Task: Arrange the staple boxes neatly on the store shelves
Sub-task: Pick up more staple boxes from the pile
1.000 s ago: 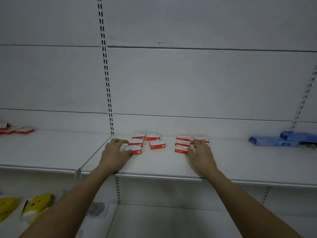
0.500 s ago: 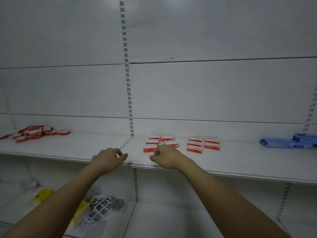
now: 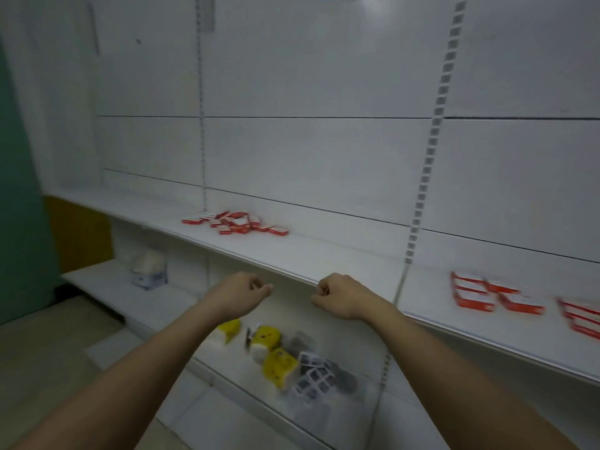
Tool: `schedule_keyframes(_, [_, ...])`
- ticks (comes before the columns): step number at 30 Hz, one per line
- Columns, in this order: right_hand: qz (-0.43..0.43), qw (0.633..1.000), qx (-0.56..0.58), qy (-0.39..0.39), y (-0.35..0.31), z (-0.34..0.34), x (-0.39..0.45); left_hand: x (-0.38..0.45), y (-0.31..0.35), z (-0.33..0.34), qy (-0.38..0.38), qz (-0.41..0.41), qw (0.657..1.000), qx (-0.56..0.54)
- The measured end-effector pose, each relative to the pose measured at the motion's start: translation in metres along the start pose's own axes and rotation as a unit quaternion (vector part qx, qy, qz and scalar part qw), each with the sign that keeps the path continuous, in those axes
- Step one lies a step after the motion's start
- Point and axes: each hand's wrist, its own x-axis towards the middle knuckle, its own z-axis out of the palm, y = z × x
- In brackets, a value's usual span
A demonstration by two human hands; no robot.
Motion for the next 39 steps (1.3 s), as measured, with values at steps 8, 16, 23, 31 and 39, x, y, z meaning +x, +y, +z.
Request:
schedule_keyframes(8, [-0.050, 0.999, 0.010, -0.009, -0.127, 0.051, 0.096, 0.011, -0.121, -0.083, 0.032, -0.038, 0.998, 0.033])
schedule_keyframes(16, [-0.062, 0.998, -0.024, 0.011, -0.188, 0.066, 0.185, 0.056, -0.205, -0.125, 0.050, -0.075, 0.994, 0.067])
schedule_keyframes(23, [-0.038, 0.998, -0.025, 0.031, -0.190, 0.105, 0.301, 0.140, -0.272, -0.130, 0.045, -0.076, 0.991, 0.104])
schedule_keyframes(31, [-0.019, 0.996, 0.038, 0.081, -0.193, 0.138, 0.423, 0.237, -0.345, -0.136, -0.001, -0.067, 0.993, 0.099])
schedule_keyframes(39, [0.055, 0.981, 0.007, 0.184, -0.170, 0.136, 0.471, 0.318, -0.367, -0.136, -0.007, -0.006, 0.999, 0.042])
